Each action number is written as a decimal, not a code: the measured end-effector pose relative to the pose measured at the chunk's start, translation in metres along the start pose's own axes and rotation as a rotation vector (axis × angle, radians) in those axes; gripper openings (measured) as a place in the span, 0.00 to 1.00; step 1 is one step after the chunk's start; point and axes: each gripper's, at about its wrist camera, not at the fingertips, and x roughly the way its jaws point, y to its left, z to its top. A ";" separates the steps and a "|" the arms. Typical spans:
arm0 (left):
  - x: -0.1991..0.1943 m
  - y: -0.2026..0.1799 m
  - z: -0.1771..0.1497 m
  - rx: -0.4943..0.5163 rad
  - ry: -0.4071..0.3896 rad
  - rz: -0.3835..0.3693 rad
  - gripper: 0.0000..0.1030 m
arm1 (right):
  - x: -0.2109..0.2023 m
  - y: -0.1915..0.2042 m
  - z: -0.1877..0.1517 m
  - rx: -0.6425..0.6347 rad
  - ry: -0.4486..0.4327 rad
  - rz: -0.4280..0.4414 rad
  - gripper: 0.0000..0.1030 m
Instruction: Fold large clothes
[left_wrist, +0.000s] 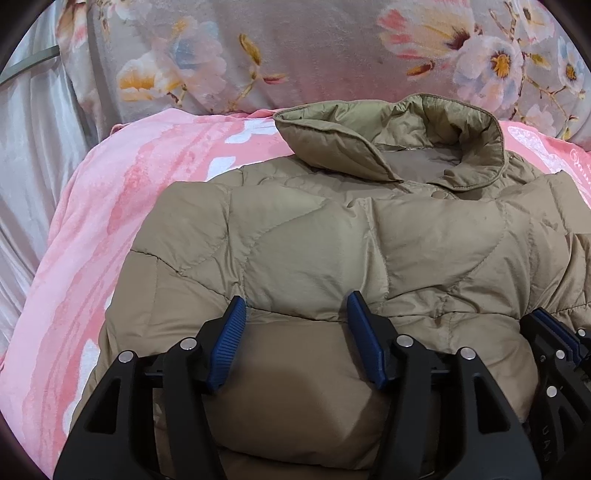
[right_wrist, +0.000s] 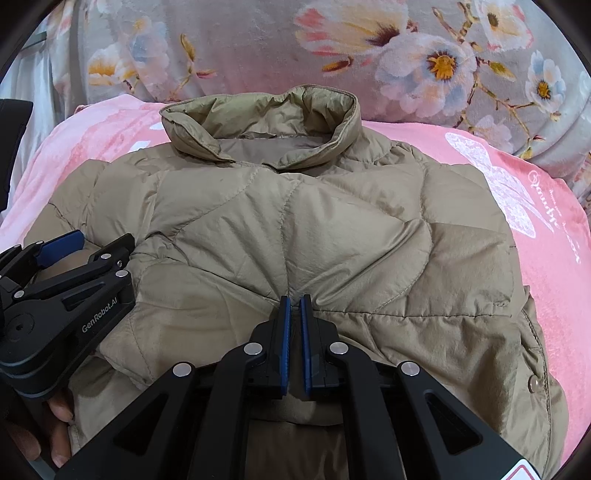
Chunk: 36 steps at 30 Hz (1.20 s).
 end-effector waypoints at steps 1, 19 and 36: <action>0.000 -0.001 0.000 0.001 0.000 0.005 0.55 | 0.000 0.000 0.000 0.002 0.001 0.002 0.04; -0.017 0.057 0.053 -0.202 -0.008 -0.277 0.65 | -0.020 -0.051 0.031 0.167 -0.014 0.211 0.14; 0.087 0.027 0.112 -0.355 0.238 -0.427 0.08 | 0.060 -0.076 0.114 0.307 0.018 0.304 0.03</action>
